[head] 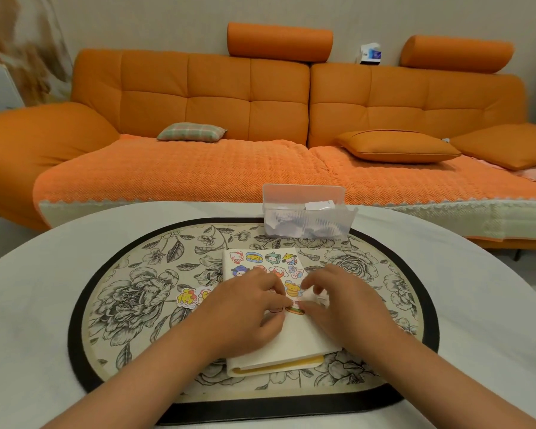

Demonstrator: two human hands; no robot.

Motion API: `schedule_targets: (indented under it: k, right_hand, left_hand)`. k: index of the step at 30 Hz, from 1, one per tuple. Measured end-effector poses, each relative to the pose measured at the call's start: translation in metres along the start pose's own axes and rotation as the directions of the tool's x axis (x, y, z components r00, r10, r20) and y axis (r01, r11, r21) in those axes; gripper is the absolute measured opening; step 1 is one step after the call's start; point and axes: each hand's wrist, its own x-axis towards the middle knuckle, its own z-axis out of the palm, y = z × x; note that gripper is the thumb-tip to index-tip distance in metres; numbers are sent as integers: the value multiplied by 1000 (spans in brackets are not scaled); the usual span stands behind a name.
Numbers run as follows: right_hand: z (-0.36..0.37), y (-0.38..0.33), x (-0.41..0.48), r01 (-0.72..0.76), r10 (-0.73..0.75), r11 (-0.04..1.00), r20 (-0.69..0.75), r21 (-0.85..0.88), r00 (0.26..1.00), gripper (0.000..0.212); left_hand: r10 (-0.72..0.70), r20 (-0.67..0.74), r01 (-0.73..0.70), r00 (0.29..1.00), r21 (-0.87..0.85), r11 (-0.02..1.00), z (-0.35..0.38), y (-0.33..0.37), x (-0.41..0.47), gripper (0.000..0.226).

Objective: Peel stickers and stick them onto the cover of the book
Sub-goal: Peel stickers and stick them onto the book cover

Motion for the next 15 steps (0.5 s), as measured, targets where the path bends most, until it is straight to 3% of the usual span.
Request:
schedule_targets:
  k: [4,8,15]
  right_hand:
    - [2,9,-12,213,-212,962,26,-172,977,28]
    - [2,12,-22,267,-248,922,101,-282,964,38]
    - [0,11,-28,291,-261,924,147,-247,954,46]
  left_hand:
    - [-2,92,-6,996,86,996,-2,10,-1,46]
    - [-27,111,14,993,119,993,-2,17,-3,51]
    - [-12,48,8,999,85,996,4,22,-12,54]
